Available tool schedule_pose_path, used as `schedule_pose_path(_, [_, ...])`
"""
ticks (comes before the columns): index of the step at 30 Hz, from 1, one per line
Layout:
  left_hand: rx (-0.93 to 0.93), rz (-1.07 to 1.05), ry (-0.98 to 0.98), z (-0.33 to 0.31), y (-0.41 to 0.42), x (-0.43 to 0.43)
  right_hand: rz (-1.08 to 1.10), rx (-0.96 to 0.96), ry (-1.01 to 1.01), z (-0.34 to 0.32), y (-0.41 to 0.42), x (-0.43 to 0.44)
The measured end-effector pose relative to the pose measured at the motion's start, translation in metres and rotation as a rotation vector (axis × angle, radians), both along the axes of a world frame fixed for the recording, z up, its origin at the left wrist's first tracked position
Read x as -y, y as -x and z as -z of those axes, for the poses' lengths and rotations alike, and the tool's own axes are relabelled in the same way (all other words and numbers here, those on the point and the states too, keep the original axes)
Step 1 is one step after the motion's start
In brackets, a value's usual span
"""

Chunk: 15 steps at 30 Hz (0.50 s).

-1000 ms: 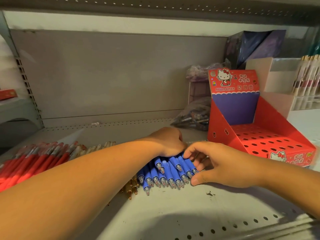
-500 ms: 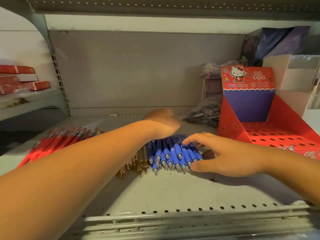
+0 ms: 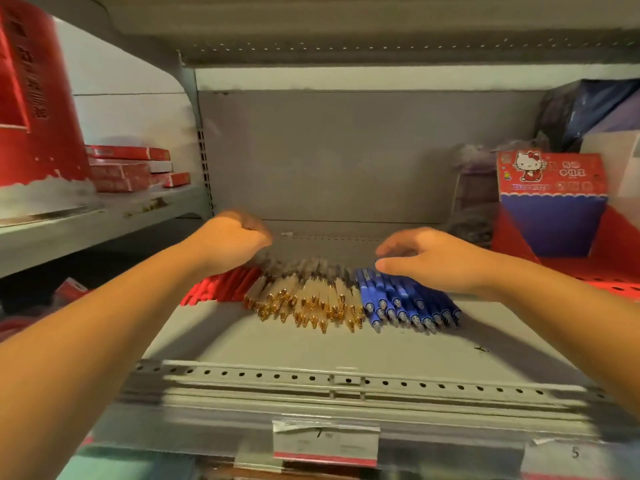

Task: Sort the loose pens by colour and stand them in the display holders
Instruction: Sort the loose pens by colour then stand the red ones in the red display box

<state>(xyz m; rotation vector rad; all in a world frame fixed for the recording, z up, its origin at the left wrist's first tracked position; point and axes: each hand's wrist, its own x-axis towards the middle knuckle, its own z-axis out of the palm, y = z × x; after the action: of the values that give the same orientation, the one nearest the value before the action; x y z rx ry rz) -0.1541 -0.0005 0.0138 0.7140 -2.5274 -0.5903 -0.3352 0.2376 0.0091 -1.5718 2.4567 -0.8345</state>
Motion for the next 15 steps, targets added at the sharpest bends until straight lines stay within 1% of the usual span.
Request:
schedule_pose_path(5, [-0.075,-0.087,-0.081,0.008,-0.046,0.024,-0.008,0.073,0.008,0.0,-0.041,0.048])
schedule_pose_path(11, [-0.136,-0.083,-0.159,0.015,-0.087,0.05,0.032,0.115,0.072,0.001,-0.094,0.105])
schedule_pose_path(15, [-0.13,-0.077,-0.202,0.015,-0.098,0.067,0.065,0.103,0.101,0.002,-0.119,0.134])
